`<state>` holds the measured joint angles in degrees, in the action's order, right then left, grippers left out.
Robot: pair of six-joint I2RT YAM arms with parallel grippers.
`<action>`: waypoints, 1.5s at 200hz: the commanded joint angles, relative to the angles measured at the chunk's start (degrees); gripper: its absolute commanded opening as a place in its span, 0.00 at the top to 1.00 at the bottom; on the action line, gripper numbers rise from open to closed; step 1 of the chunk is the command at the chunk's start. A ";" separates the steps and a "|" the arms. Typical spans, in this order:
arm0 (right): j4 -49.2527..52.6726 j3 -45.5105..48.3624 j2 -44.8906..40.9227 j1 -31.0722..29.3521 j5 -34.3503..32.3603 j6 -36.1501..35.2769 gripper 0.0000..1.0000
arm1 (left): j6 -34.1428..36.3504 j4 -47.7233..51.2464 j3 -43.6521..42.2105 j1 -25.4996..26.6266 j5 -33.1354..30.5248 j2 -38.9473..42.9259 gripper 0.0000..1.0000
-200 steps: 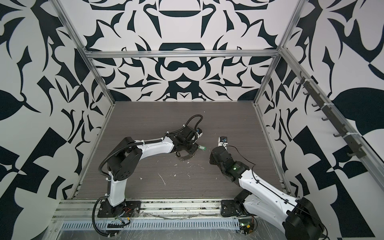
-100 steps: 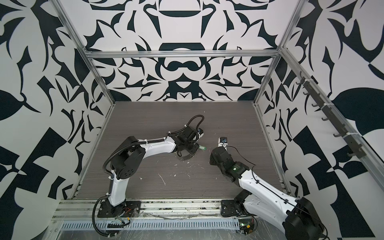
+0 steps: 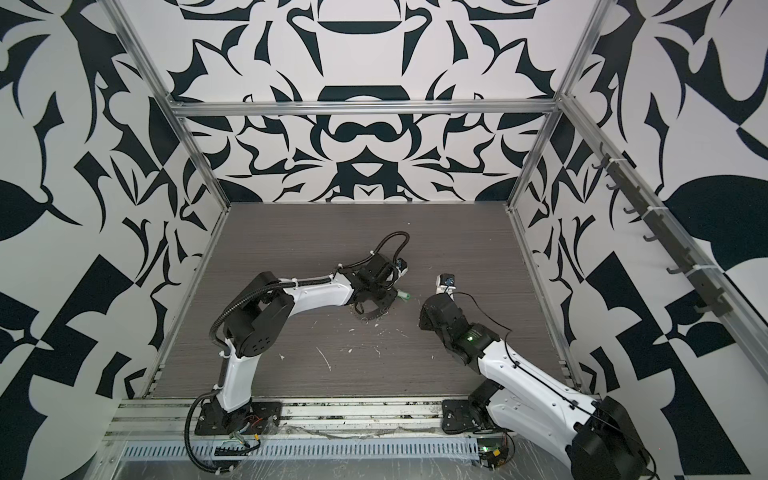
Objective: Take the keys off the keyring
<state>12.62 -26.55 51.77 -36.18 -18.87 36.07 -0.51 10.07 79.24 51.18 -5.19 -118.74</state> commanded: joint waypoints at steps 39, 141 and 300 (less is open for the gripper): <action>-0.55 0.01 -1.32 0.24 0.89 1.21 0.65 | 0.17 -0.78 -0.02 0.17 -0.94 1.45 0.94; -19.76 4.75 -5.47 0.22 14.00 -6.83 0.64 | -4.60 -6.63 -16.30 0.21 2.19 23.64 1.00; -42.92 -0.29 -7.21 -0.10 48.49 -9.11 0.59 | -5.01 -12.55 -32.81 0.21 22.25 61.98 1.00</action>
<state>-23.22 -23.59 45.91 -36.03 25.36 25.50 -5.85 -0.93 47.75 51.20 13.72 -58.89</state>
